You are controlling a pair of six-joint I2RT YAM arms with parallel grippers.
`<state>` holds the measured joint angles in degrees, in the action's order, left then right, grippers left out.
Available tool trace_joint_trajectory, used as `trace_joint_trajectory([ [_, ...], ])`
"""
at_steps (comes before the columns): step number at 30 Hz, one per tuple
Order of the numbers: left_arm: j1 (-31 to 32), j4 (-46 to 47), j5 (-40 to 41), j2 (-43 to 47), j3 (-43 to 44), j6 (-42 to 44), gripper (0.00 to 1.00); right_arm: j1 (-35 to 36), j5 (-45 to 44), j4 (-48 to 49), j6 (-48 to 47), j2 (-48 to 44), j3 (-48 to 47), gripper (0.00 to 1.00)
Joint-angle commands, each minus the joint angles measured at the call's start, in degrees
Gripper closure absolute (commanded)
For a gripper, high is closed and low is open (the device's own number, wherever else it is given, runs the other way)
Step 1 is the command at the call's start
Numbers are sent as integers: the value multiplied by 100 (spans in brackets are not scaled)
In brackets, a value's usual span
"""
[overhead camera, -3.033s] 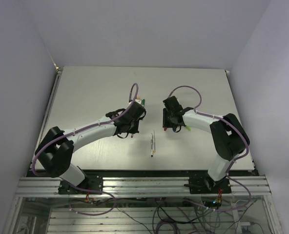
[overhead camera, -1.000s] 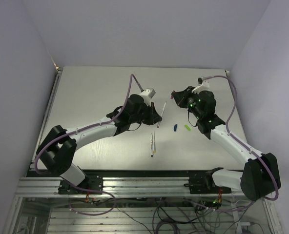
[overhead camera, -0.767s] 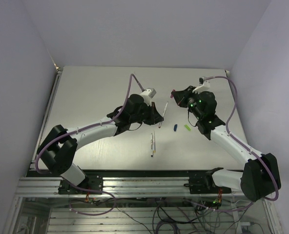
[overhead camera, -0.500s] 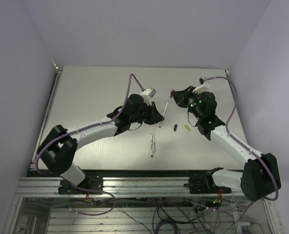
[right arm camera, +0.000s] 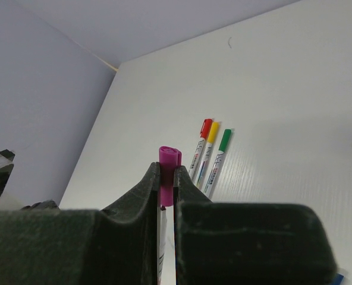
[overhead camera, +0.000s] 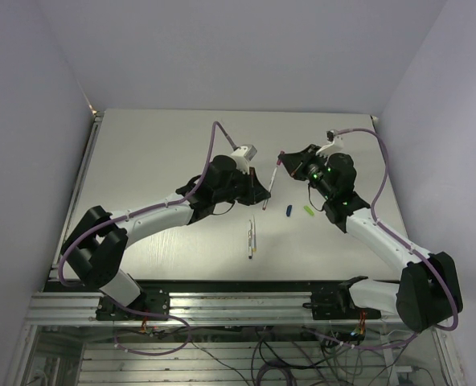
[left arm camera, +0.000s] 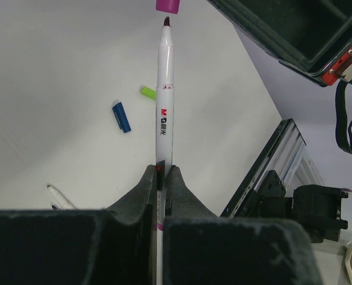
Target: Insert the pens into the pen caps
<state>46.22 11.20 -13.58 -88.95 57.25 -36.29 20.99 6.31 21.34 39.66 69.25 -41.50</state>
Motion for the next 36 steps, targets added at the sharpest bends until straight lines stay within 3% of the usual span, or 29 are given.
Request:
trace_joint_trajectory([
  [1,1,215,74,54,15,-9,93,-16,126,168,63,-50,73,100],
  [19,0,487,379,72,-83,-155,93,-1,782,-133,-19,16,85,100],
  [27,-40,783,552,72,9,-228,93,15,1520,-559,-346,368,-45,100],
  [36,-250,1233,927,81,123,-262,93,269,1487,-1414,-965,564,-295,100],
])
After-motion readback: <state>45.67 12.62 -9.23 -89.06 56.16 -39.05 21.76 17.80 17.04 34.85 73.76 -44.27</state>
